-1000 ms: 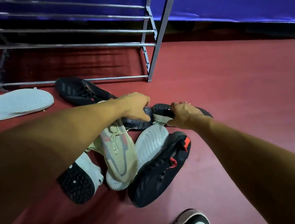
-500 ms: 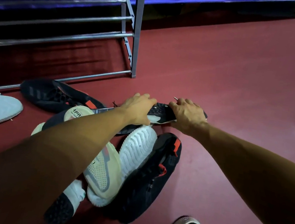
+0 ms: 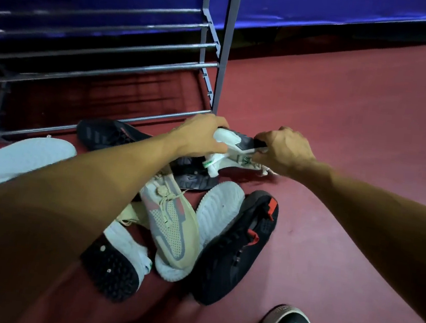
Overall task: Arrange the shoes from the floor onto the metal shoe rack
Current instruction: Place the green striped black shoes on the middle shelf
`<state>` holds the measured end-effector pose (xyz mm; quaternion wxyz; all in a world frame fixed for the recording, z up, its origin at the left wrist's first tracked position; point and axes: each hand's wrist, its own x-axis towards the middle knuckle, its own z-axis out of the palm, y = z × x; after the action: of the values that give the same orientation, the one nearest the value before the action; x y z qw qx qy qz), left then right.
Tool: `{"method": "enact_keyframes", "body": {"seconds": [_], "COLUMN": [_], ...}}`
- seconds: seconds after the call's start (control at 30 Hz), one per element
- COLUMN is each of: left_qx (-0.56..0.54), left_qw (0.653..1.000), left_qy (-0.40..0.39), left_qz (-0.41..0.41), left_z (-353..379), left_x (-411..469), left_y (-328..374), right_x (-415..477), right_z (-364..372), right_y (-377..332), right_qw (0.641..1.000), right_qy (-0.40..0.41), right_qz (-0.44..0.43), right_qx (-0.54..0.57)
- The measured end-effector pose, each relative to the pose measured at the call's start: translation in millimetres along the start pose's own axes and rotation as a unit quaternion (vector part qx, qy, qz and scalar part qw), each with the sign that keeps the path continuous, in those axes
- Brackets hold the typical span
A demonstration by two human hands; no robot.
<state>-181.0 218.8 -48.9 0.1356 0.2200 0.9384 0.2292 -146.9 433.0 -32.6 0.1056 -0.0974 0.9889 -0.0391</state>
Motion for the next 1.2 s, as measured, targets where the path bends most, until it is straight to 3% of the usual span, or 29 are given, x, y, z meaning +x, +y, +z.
{"method": "enact_keyframes", "body": {"seconds": [0.2,0.53,0.73,0.9,1.2], "left_qx": [0.000,0.002,0.022,0.043,0.053], "left_qw": [0.997,0.991,0.988,0.985,0.981], "left_qy": [0.038,0.039,0.021,0.004,-0.035], "left_qz": [-0.062,-0.130,-0.154,-0.170,-0.184], "left_z": [-24,-42,-48,-51,-40], "left_x": [-48,-112,-138,-144,-140], "left_y": [-29,-86,-104,-113,-142], "right_x": [-2,9,1,7,27], "right_z": [-3,3,9,1,21], "right_y": [-53,-95,-104,-133,-167], "right_qw": [1.000,0.993,0.996,0.999,0.998], "right_qy": [0.021,0.080,0.023,0.026,-0.053], "right_qz": [-0.009,0.088,0.088,0.034,-0.011], "right_qx": [0.008,0.017,0.000,-0.001,0.019]}}
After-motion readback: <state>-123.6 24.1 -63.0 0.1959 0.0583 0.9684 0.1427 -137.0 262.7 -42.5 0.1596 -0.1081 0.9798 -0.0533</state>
